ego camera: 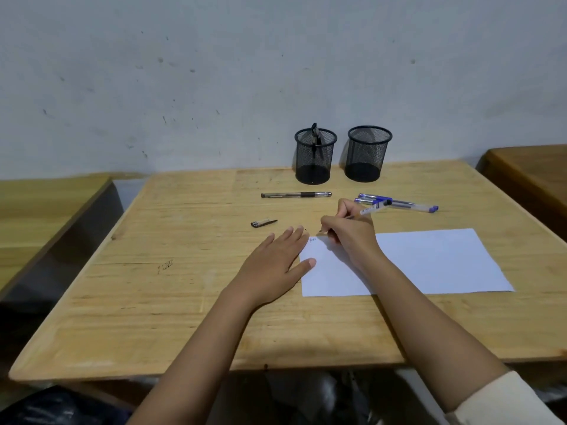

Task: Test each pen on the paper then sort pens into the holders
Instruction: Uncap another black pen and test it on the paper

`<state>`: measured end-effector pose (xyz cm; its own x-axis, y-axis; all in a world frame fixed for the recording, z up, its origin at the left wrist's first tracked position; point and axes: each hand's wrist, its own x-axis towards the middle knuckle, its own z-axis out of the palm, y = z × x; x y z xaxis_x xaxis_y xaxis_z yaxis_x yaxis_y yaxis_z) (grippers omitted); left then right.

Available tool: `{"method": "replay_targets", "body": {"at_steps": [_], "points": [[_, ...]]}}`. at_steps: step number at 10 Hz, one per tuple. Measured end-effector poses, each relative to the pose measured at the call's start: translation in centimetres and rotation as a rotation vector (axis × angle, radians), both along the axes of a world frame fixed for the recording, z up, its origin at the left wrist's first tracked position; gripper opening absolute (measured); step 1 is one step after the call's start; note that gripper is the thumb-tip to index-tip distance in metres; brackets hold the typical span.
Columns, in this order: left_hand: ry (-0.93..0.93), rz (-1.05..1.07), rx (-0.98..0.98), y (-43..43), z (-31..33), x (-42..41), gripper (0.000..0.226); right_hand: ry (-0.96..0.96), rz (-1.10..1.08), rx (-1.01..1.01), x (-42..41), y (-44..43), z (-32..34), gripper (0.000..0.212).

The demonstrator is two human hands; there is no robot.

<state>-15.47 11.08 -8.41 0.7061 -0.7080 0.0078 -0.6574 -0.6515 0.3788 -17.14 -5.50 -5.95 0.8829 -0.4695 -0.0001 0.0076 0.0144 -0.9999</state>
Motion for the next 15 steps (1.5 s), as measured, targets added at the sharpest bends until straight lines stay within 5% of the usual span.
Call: {"method": "replay_targets", "body": {"at_steps": [2, 15], "points": [[-0.018, -0.005, 0.033, -0.1, -0.2, 0.1, 0.059, -0.004, -0.005, -0.184, 0.8, 0.3, -0.5, 0.034], [-0.022, -0.001, 0.049, -0.2, 0.0, 0.0, 0.059, -0.015, -0.019, -0.260, 1.1, 0.1, -0.9, 0.038]]}}
